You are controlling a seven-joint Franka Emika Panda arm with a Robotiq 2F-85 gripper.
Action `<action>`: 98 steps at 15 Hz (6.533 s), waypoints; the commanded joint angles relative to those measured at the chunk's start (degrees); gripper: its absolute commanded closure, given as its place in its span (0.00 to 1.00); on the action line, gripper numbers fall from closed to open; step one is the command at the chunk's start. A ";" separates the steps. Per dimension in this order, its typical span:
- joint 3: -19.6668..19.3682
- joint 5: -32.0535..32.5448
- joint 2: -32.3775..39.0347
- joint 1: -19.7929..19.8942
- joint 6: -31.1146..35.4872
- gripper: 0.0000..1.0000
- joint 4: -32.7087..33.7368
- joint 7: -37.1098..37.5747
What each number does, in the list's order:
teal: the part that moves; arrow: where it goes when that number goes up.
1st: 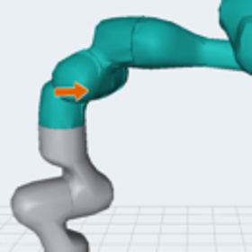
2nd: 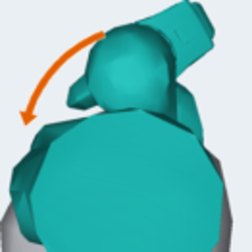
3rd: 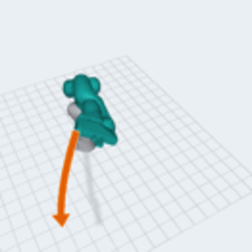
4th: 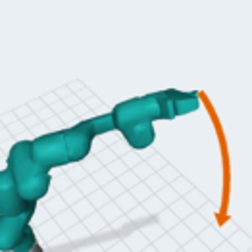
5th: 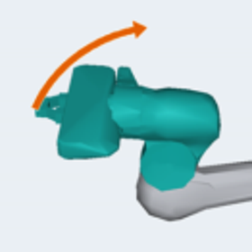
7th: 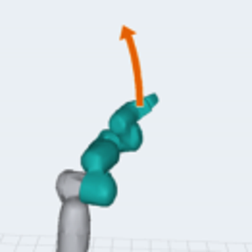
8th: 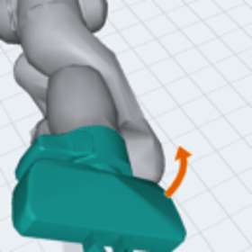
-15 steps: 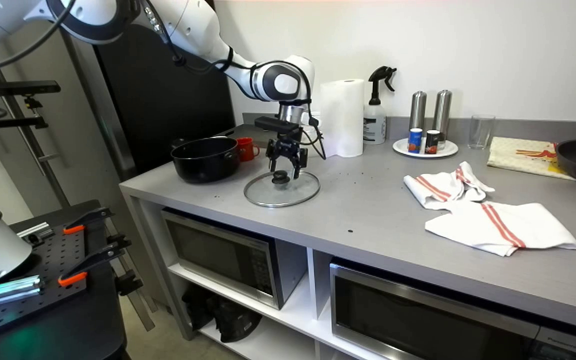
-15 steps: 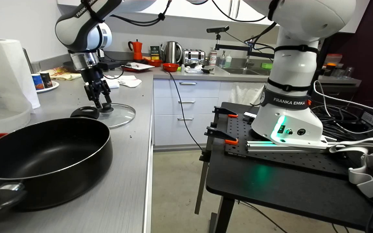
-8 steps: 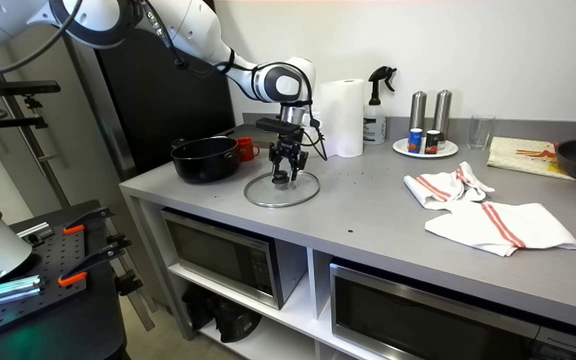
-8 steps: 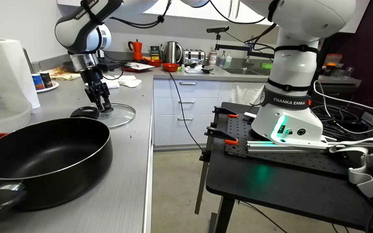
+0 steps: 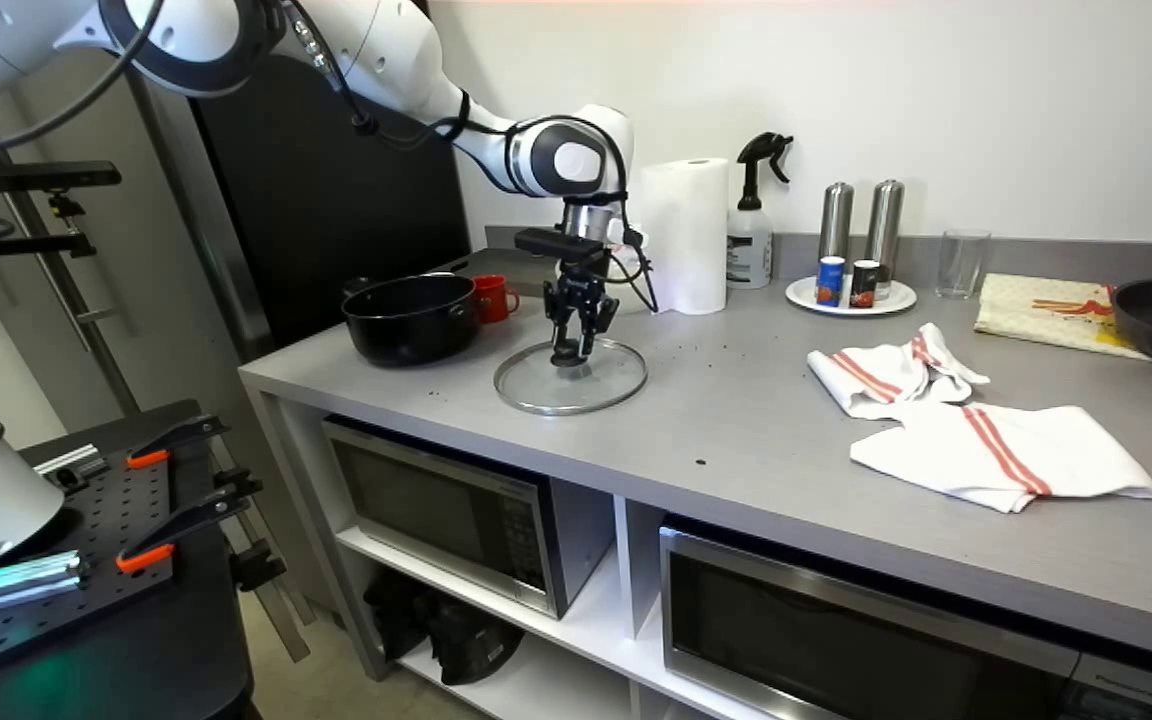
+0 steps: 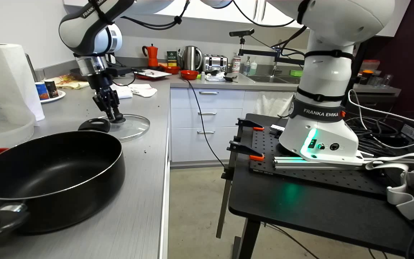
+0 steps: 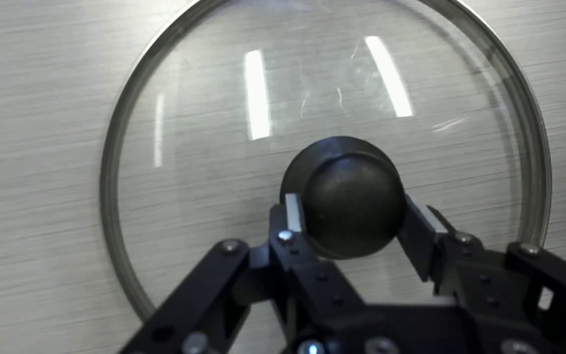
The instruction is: Put the lid on the pot
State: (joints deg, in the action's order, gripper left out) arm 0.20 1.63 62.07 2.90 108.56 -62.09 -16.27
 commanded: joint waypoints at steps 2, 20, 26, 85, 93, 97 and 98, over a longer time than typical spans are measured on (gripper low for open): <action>0.34 0.38 -1.30 0.37 -1.14 0.75 0.37 0.91; -0.71 10.41 -25.55 -6.20 0.74 0.75 -17.81 5.80; 1.29 11.99 -28.63 -9.74 0.26 0.75 -22.60 5.28; 12.45 14.92 -19.36 -23.74 -2.68 0.75 -17.62 -2.30; 13.65 13.90 -19.65 -22.68 -1.43 0.75 -19.43 -3.59; 14.05 12.37 -20.08 -21.44 -0.27 0.75 -20.17 -5.53; 14.12 11.94 -20.22 -21.08 0.08 0.75 -20.48 -5.83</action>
State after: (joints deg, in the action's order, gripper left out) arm 13.40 15.50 43.83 -19.62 107.84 -80.77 -20.05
